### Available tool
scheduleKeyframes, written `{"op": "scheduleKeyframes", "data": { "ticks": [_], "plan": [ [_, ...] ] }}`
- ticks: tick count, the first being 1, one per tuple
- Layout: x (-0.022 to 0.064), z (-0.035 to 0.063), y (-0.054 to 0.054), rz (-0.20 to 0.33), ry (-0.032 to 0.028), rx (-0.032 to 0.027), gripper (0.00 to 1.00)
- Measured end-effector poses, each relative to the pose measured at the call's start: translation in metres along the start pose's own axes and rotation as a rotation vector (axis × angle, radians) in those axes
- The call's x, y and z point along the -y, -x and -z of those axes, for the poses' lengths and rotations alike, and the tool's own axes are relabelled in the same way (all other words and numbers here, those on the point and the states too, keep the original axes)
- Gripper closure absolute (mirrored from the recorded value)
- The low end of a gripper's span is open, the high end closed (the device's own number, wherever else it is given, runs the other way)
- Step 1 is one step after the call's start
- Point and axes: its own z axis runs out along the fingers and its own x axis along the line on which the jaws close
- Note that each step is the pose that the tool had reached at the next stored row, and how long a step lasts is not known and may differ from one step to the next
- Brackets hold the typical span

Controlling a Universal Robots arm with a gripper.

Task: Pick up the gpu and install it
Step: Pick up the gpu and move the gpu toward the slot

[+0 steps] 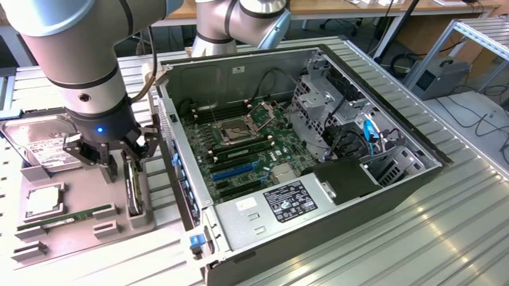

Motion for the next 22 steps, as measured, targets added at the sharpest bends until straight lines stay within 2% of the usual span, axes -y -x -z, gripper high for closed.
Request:
{"op": "scheduleKeyframes", "data": {
  "ticks": [9,12,22],
  "plan": [
    [0.0000,-0.0002,0.0000,0.000,0.0003,0.0002,0.52],
    [0.0000,-0.0001,0.0000,0.000,0.0002,0.0000,0.72],
    [0.0000,-0.0002,0.0000,0.000,0.0004,0.0002,0.72]
  ]
}}
